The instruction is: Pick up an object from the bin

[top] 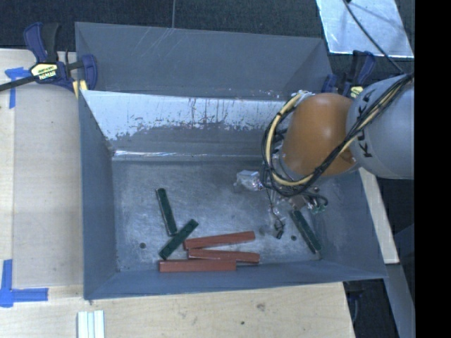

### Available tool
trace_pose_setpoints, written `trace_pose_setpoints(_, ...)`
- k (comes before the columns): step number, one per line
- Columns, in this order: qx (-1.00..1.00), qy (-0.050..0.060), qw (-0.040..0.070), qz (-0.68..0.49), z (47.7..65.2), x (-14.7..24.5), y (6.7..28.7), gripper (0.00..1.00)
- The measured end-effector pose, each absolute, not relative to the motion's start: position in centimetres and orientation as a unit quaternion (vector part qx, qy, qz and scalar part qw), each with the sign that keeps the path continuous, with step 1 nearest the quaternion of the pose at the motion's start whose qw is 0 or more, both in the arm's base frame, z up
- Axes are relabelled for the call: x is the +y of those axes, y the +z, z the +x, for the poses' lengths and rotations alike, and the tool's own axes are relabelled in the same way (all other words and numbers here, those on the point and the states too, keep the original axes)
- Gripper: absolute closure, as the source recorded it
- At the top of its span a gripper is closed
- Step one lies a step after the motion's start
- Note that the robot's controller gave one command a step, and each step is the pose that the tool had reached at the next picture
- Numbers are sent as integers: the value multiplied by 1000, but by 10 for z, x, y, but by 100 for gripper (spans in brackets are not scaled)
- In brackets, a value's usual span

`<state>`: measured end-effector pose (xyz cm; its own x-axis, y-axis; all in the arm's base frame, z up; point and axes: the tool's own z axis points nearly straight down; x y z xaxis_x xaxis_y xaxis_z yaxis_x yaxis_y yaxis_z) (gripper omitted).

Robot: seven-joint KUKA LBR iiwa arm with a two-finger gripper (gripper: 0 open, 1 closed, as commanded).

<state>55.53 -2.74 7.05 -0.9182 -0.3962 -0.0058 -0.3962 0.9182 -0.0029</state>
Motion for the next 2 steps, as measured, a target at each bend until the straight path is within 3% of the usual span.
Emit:
trace_pose_setpoints(1, 970, 1, 4, -244, 556, 49, 71, 0)
trace_pose_setpoints(2, 978, 0, 6, -209, 499, 69, 72, 0)
